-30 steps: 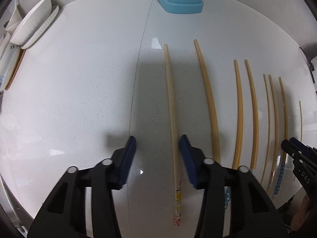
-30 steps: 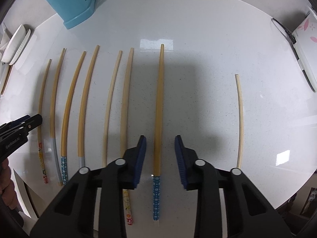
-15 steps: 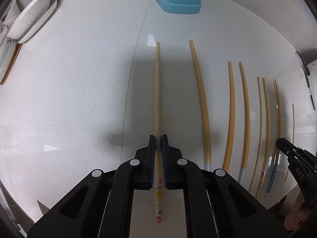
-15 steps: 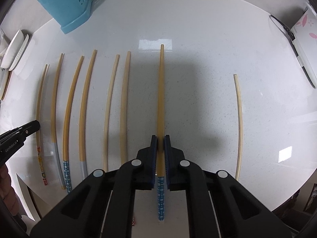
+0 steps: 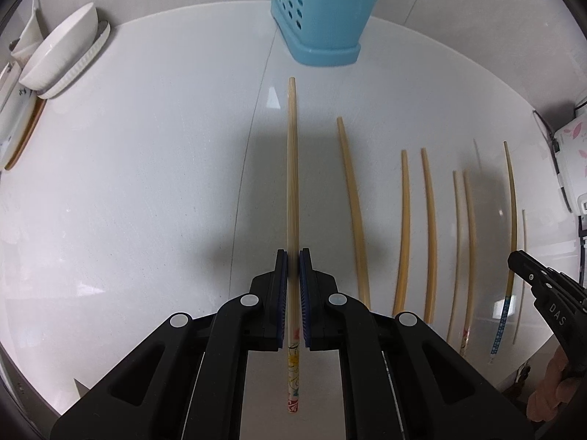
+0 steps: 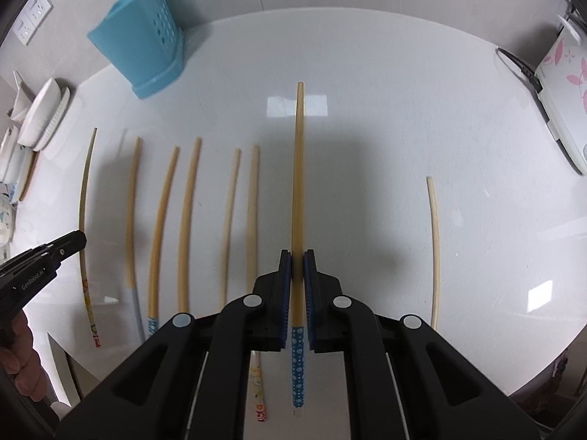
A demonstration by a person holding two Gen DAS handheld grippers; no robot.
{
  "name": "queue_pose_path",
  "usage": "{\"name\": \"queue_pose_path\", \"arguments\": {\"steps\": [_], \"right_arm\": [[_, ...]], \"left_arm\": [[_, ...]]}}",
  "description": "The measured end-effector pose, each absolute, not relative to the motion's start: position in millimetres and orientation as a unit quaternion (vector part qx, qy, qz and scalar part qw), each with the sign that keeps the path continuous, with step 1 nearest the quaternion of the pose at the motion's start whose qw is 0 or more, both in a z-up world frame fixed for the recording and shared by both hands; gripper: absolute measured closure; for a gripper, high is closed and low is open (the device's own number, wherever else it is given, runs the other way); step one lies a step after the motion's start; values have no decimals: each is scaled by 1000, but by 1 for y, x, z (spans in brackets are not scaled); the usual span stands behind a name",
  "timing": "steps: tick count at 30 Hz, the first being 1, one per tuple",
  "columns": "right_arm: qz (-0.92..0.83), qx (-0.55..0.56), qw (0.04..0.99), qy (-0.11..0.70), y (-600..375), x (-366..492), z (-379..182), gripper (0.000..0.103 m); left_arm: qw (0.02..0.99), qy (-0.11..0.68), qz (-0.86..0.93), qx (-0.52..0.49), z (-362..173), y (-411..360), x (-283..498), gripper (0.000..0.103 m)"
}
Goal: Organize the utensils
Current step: 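Carry both chopsticks to the blue holder while the left gripper drops its chopstick inside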
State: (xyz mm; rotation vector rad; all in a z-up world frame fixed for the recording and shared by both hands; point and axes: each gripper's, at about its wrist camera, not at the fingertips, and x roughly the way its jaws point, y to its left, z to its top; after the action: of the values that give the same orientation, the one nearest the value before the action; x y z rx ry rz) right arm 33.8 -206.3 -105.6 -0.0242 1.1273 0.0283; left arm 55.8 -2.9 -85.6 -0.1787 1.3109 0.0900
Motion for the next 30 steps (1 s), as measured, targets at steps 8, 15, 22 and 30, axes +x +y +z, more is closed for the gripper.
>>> {"name": "queue_pose_path", "arguments": {"steps": [8,15,22,30], "right_arm": [[26,-5,859,511,-204,41,-84,97],[37,1,870,491,-203,48,-63,97],[47,5,886,460,-203,55,-37,97],[68,-2,903,424,-191,64,-10,97]], "left_arm": [[799,591,49,-95,-67,3,58,97],[808,577,56,-103,-56,3,65,97],[827,550,56,-103,-33,8,76,97],[846,522,56,-97,-8,11,94,97]]}}
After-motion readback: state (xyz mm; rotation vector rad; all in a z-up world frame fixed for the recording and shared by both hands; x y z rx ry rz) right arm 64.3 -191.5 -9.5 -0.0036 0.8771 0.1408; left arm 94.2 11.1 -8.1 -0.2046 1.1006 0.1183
